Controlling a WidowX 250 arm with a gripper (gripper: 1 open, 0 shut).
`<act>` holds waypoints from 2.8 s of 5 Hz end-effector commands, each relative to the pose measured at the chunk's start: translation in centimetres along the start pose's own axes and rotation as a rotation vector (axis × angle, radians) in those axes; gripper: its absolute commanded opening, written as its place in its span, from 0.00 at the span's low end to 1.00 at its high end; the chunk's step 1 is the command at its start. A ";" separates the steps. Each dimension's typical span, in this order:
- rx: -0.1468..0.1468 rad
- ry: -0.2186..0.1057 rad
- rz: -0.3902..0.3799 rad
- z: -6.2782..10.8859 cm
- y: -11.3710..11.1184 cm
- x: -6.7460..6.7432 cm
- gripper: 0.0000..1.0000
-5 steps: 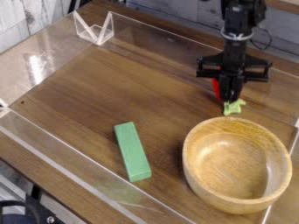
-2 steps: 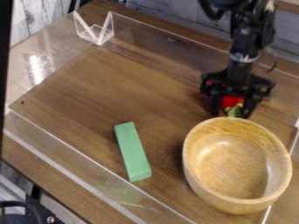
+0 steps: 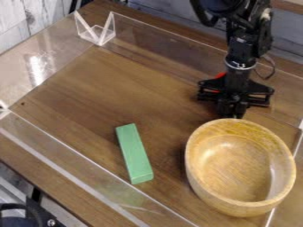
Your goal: Move the red object to the right side of the table
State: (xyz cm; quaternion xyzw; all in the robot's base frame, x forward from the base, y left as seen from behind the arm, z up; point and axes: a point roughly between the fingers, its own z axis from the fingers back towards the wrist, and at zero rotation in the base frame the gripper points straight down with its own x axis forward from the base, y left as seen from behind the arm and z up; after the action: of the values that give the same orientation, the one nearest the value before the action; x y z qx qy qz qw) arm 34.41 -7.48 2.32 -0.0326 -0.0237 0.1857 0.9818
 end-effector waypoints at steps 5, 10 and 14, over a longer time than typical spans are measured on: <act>-0.072 -0.120 0.096 3.9 1.3 3.2 1.00; -0.115 -0.134 -0.092 9.0 3.1 3.7 1.00; -0.114 -0.116 -0.157 9.5 1.5 4.0 1.00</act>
State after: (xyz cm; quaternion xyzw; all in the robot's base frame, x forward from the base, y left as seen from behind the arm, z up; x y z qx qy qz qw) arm 36.65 -3.85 10.05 -0.0713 -0.0649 0.1128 0.9889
